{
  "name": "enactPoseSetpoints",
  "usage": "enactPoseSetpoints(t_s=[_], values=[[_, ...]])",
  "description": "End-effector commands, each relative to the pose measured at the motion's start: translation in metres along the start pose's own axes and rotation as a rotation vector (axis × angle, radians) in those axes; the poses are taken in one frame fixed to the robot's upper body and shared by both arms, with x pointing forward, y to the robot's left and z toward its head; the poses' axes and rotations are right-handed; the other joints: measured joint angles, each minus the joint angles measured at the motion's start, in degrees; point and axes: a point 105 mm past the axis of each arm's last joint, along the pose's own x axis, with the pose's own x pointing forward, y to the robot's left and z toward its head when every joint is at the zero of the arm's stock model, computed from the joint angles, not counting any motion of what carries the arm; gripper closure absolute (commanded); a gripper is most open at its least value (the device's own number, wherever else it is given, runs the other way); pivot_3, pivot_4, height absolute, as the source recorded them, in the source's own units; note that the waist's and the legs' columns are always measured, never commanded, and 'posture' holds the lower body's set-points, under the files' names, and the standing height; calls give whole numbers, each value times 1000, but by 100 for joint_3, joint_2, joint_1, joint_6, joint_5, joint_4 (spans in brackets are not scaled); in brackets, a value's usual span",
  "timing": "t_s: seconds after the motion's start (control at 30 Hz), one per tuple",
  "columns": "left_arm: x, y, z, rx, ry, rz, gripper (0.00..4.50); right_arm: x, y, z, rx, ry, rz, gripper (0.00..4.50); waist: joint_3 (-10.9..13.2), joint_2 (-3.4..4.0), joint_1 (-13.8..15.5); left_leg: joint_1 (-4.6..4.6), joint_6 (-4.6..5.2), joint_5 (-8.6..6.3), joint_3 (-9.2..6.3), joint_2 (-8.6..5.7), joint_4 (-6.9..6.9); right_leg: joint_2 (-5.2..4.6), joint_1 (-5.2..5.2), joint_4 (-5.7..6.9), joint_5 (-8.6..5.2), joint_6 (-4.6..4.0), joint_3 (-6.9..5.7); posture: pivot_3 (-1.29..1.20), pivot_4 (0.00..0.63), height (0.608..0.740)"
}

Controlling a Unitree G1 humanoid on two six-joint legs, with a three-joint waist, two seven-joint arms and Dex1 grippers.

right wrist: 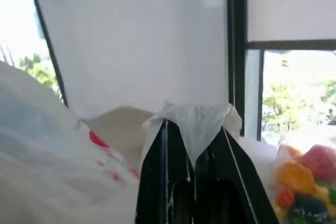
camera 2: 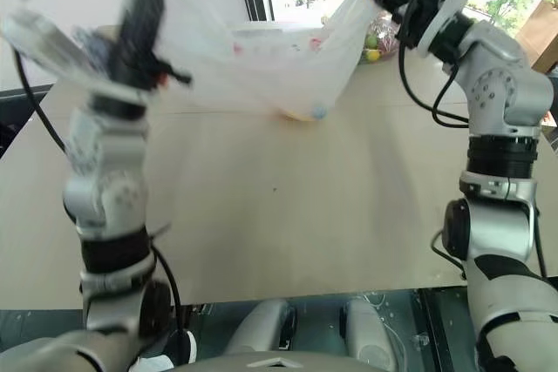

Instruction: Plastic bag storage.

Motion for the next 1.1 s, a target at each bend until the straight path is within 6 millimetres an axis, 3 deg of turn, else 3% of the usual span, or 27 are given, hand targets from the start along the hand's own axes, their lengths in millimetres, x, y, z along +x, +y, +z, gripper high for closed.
enactPoseSetpoints(t_s=[0.03,0.2,0.53,0.63,0.8,0.93,1.0,1.1], values=[[18,20,20,35,-72,36,4500,0,-7,38,-13,-161,-45,4480,0,0,-41,-8,0,0,1,-3,0,-2,-10,4,0,0,-5,0,150,740],[15,28,5,85,-30,58,4500,1,-17,32,-27,-162,-102,4480,2,3,-207,-16,0,0,-3,-4,-8,-20,-35,7,0,0,-50,0,150,740],[0,30,-10,81,15,115,4500,-3,-22,26,-49,-152,-117,4480,3,4,-318,2,-1,1,8,-4,-3,-18,-40,15,0,0,-9,0,150,740],[-11,33,-14,101,47,136,4500,-7,-23,11,-90,-79,-93,4480,2,4,-318,1,-1,1,8,-4,-3,-19,-40,15,0,0,-2,0,150,740],[-34,29,-24,73,107,133,2863,-11,-22,-4,-88,-34,-66,2692,2,4,-312,1,-1,1,8,-5,-4,-20,-40,15,0,0,0,0,150,740],[-47,23,-27,35,150,119,983,-16,-18,-11,-74,-3,-21,775,2,4,-306,5,-1,1,8,-5,-2,-20,-40,15,0,0,4,0,150,740],[-60,25,-25,7,176,135,25,-27,-8,-23,-38,62,70,0,2,4,-300,6,-1,1,8,-5,-2,-21,-38,15,0,0,5,0,150,740],[-95,22,-25,-85,275,142,25,-54,7,-39,53,146,195,0,0,3,-290,6,0,1,7,-5,-4,-22,-35,14,0,0,5,0,150,740]])
